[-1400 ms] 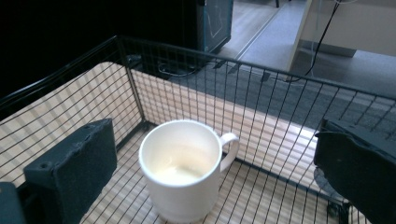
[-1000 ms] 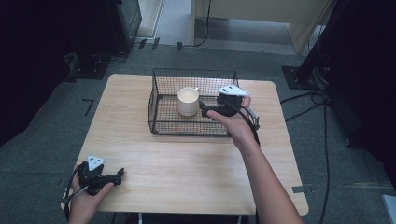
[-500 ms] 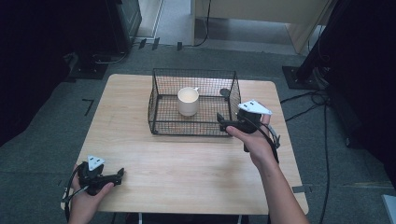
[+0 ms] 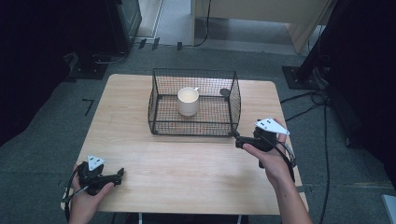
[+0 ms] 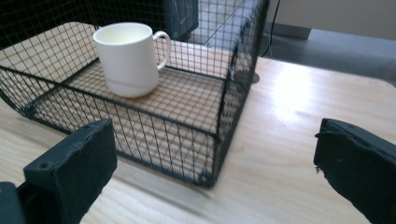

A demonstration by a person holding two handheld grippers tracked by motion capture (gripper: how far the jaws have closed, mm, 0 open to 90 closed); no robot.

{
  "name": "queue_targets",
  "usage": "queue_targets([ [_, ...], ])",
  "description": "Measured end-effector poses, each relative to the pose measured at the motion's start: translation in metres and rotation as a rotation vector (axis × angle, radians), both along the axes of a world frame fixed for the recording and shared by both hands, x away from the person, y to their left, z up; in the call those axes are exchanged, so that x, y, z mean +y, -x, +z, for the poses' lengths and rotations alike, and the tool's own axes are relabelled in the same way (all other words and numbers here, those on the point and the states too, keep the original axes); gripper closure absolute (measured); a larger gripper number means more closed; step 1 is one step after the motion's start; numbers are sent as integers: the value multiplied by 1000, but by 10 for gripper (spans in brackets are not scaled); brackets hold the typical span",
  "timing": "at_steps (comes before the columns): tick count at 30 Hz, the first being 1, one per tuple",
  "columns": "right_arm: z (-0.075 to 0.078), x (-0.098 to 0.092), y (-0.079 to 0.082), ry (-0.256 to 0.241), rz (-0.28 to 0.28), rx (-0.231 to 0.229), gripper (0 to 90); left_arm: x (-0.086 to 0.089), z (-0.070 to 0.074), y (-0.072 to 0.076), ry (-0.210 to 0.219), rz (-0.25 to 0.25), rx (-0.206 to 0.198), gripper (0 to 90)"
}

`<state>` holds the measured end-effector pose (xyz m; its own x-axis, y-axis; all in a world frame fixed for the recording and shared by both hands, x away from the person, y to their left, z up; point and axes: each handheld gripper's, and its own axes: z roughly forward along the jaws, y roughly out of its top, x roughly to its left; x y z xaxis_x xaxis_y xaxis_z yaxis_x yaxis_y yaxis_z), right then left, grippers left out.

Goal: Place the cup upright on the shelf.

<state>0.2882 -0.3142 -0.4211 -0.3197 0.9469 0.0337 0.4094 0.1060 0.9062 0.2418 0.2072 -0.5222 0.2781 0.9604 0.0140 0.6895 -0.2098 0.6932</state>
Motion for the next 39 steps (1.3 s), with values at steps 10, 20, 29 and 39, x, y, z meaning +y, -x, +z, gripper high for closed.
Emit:
queue_targets([
  [10, -23, -37, 25, -8, -68, 21, 0, 0, 0, 0, 0, 0, 0, 0],
  [20, -47, -73, 44, 2, -141, 47, 0, 0, 0, 0, -3, -2, -1, 0],
  [29, -78, -110, 60, 10, -213, 100, 0, 0, 0, 0, -3, -2, -1, 0],
  [39, -104, -133, 79, 30, -259, 180, 0, 0, 0, 0, -4, -3, 0, 0],
])
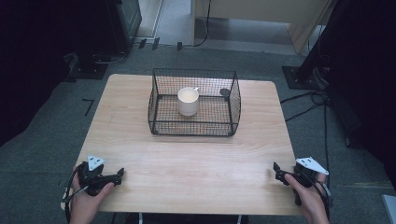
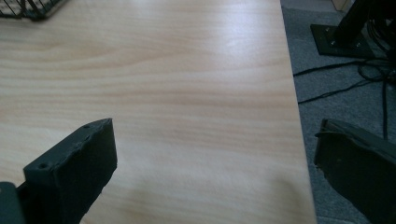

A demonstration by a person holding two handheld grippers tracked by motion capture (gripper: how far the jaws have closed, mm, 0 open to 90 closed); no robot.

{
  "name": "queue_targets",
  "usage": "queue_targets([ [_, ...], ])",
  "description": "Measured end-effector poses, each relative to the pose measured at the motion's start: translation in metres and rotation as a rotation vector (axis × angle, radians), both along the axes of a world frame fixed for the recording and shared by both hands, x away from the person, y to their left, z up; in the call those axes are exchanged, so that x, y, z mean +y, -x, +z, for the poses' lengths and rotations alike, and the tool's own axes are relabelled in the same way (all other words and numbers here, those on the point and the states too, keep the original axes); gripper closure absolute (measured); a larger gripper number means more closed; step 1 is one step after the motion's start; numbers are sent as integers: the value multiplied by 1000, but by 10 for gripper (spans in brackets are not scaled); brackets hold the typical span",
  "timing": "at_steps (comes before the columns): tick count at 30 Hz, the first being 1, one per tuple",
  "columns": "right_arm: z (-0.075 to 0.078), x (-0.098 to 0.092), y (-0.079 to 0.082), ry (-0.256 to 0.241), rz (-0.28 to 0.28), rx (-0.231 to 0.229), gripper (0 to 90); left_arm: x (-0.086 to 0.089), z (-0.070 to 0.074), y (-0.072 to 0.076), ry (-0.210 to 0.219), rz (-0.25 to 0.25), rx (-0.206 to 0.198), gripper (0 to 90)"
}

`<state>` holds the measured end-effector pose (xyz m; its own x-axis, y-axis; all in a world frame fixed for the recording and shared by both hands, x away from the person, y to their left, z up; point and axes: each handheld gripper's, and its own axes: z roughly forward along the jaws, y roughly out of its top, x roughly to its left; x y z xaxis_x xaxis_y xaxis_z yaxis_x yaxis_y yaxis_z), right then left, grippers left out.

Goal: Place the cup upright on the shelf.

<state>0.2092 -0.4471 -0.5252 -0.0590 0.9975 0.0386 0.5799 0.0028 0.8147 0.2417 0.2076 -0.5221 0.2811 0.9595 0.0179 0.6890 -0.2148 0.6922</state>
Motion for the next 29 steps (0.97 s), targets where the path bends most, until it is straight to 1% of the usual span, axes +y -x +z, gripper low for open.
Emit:
queue_targets([
  [1, 0, -2, 4, -1, 2, 10, 0, 0, 0, 0, 1, 1, -1, 0],
  [2, 0, -2, 4, -1, 2, 10, 0, 0, 0, 0, 1, 1, -1, 0],
  [3, -1, -2, 7, -10, 27, 30, 0, 0, 0, 0, 1, 3, -1, 0],
  [4, -1, -1, 8, -8, 44, 45, 0, 0, 0, 0, 1, 6, -1, 0],
  [5, -2, 0, 8, -5, 51, 59, 0, 0, 0, 0, 0, 7, -1, 0],
  [9, -4, 7, 9, 34, 63, 115, 0, 0, 0, 0, 0, 7, -1, 0],
  [10, -5, 8, 9, 34, 73, 138, 0, 0, 0, 0, 0, 7, 0, 0],
  [11, -5, 8, 9, 34, 73, 138, 0, 0, 0, 0, 0, 7, 0, 0],
  [12, -5, 11, 10, 30, 98, 150, 0, 0, 0, 0, 1, 20, -1, 0],
  [14, -5, 13, 11, 32, 116, 151, 0, -1, 0, -1, 2, 27, -2, 0],
  [29, -5, 14, 15, 32, 108, 148, 0, -1, 0, -1, 3, 28, -3, 0],
])
